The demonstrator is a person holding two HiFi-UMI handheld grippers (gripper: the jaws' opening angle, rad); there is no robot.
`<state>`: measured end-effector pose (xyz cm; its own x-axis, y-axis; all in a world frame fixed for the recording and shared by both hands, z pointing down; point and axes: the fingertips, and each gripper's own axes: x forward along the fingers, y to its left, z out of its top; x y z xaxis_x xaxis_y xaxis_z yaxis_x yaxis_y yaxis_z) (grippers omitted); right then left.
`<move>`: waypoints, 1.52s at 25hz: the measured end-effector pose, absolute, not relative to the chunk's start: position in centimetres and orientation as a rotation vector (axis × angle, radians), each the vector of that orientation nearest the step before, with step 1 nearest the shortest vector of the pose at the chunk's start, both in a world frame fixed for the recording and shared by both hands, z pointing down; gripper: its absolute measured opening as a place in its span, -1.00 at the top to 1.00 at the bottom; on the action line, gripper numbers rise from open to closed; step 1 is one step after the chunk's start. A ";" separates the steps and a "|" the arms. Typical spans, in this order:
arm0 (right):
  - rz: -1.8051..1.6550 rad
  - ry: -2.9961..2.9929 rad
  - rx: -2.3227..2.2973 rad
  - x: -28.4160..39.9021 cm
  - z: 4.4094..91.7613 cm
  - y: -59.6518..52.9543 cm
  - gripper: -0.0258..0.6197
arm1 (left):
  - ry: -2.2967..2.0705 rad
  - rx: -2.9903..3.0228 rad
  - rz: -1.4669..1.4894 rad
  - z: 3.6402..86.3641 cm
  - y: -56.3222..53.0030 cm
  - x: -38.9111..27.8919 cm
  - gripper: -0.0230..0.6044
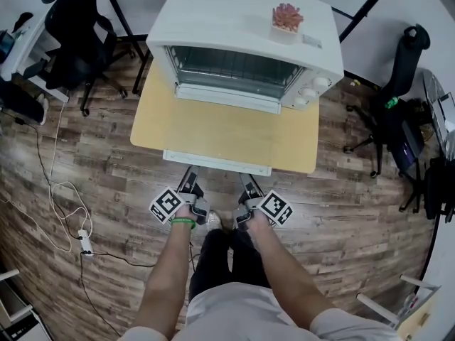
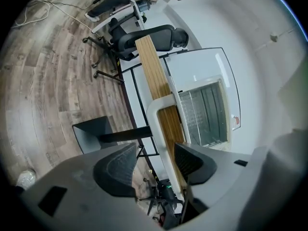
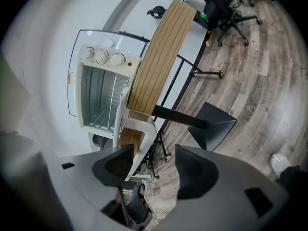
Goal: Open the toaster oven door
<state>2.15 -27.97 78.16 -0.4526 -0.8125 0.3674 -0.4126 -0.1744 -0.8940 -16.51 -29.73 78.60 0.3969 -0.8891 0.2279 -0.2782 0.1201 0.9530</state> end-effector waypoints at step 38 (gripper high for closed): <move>-1.457 1.859 -1.080 1.6 61.0 -31.7 0.57 | -0.931 1.597 -0.989 60.6 -34.0 -15.9 0.61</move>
<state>1.56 -31.70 60.96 -0.5348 -0.8427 0.0617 -0.2617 0.0957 -0.9604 -15.92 -34.00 60.61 0.3701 -0.9159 -0.1553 -0.0997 -0.2053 0.9736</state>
